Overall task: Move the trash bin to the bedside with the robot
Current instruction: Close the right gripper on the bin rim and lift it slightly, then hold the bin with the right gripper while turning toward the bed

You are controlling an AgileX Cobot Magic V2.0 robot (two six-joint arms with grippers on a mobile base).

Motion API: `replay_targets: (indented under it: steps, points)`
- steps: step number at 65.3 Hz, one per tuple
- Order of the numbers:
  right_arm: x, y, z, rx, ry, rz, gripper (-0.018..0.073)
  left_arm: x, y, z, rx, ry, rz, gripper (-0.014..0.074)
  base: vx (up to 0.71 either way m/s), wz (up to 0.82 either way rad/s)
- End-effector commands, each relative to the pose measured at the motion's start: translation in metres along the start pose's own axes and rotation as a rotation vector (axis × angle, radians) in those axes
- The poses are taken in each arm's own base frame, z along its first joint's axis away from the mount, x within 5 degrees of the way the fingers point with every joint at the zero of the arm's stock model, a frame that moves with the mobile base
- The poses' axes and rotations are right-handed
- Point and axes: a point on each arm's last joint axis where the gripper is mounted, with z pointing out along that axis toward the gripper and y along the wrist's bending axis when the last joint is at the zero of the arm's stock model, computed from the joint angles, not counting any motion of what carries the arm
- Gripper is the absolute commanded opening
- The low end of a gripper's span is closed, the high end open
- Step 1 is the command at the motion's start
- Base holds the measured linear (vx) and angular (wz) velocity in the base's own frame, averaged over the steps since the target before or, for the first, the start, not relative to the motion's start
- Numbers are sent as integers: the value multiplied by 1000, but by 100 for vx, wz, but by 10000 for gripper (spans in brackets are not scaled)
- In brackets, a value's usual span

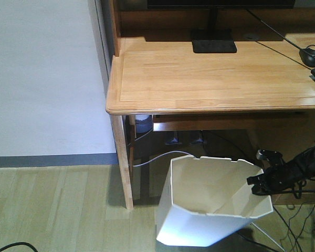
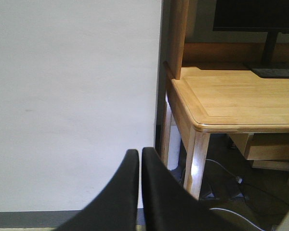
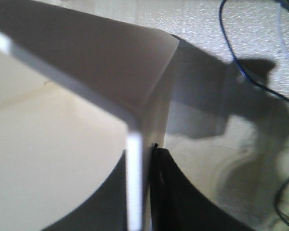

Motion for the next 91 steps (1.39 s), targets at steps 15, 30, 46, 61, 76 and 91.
replay_targets:
  steps: [15, 30, 46, 61, 76, 91]
  points:
    - [17, 49, -81, -123, -11, -72, -6, 1, -1, 1, 10, -67, -2, -6, 0, 0]
    - [36, 67, -101, -171, 27, -70, -6, 1, -1, 1, 10, -67, -2, -6, 0, 0]
    - [40, 79, -106, -293, 65, -75, -6, 1, -1, 1, 10, -67, -2, -6, 0, 0]
    - [40, 82, -106, -317, 74, -78, -6, 1, -1, 1, 10, -67, -2, -6, 0, 0]
    - [40, 82, -106, -317, 74, -78, -6, 1, -1, 1, 10, -67, -2, -6, 0, 0]
    - [41, 82, -106, -318, 75, -78, -6, 1, -1, 1, 10, -67, -2, -6, -1, 4]
